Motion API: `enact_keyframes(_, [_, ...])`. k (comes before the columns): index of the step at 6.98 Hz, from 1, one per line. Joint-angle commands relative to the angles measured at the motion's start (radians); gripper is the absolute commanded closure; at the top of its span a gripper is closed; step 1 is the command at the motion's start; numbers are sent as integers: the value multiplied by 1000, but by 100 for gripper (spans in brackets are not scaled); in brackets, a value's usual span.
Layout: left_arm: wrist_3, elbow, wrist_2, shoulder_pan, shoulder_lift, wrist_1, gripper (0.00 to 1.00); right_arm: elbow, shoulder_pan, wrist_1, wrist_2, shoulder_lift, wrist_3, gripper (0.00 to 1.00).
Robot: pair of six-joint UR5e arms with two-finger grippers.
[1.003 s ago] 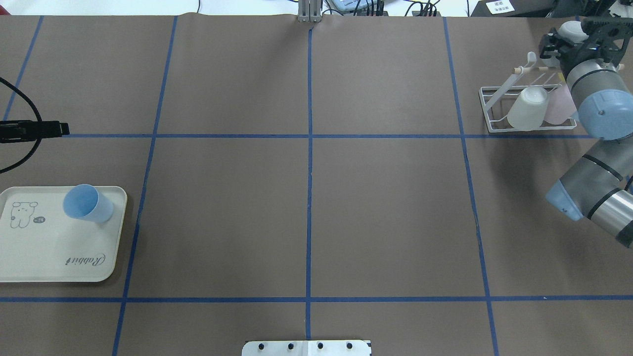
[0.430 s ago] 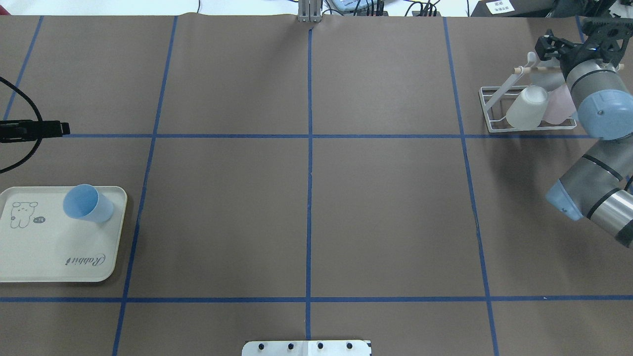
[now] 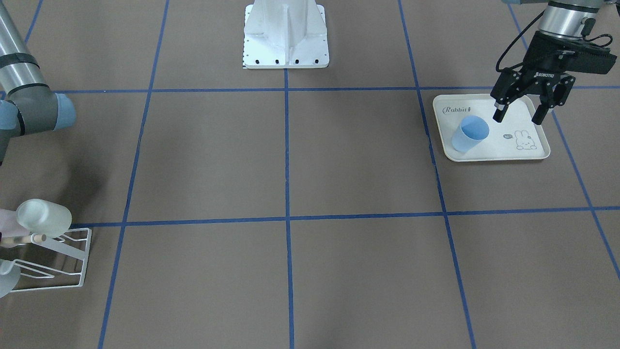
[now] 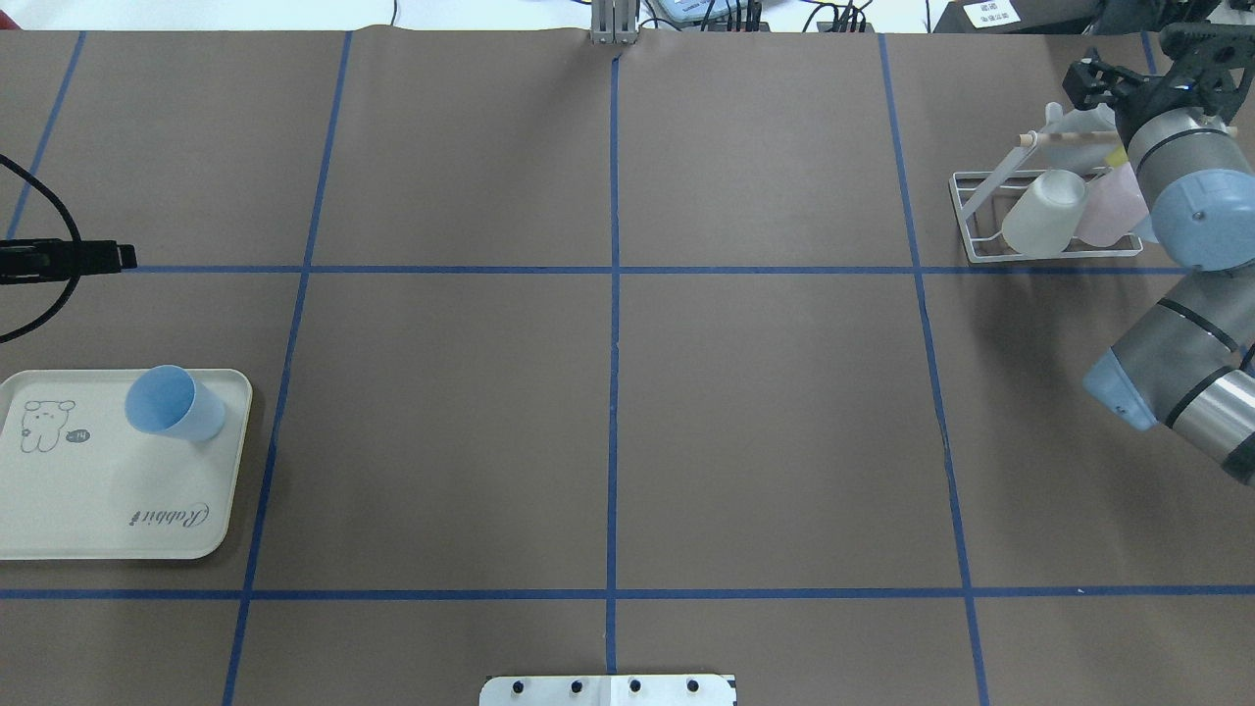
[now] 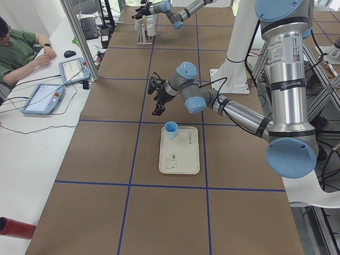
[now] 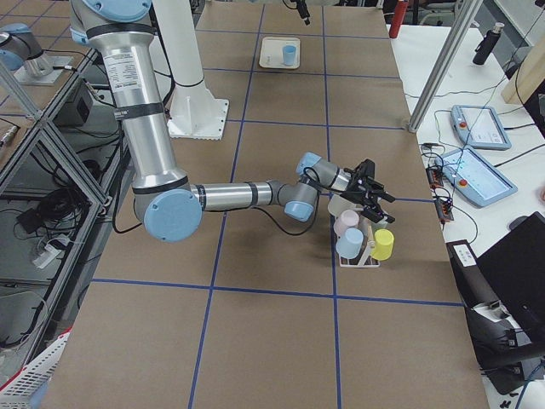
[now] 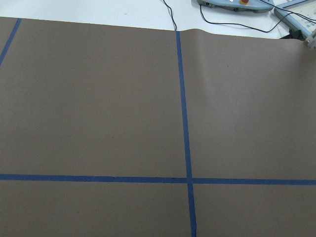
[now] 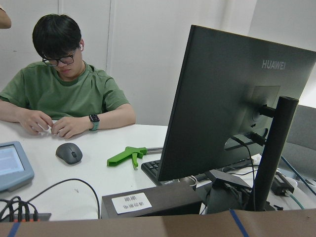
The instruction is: Transfer IKEA cup to right arm and place on rack
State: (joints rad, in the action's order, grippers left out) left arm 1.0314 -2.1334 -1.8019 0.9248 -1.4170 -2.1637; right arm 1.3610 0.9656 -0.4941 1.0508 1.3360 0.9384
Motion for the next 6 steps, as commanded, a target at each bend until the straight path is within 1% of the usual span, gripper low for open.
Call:
enact_keyframes(1, [-87, 0, -65, 57, 1, 51, 0, 111, 42, -3, 15, 6, 8, 0])
enact_keyframes(2, [-97, 7, -70, 58, 7, 62, 0, 174, 48, -9, 15, 0, 17, 0])
enact_keyframes(3, [-99, 12, -124, 60, 15, 114, 0, 232, 47, -12, 27, -1, 95, 0])
enact_keyframes(4, [-134, 9, -178, 69, 18, 181, 0, 295, 45, -15, 87, -3, 241, 0])
enact_keyframes(5, [-172, 4, -232, 90, 19, 261, 0, 378, 36, -55, 163, -5, 358, 0])
enact_keyframes(6, [-178, 4, -275, 98, 20, 290, 0, 453, 10, -116, 216, -5, 431, 0])
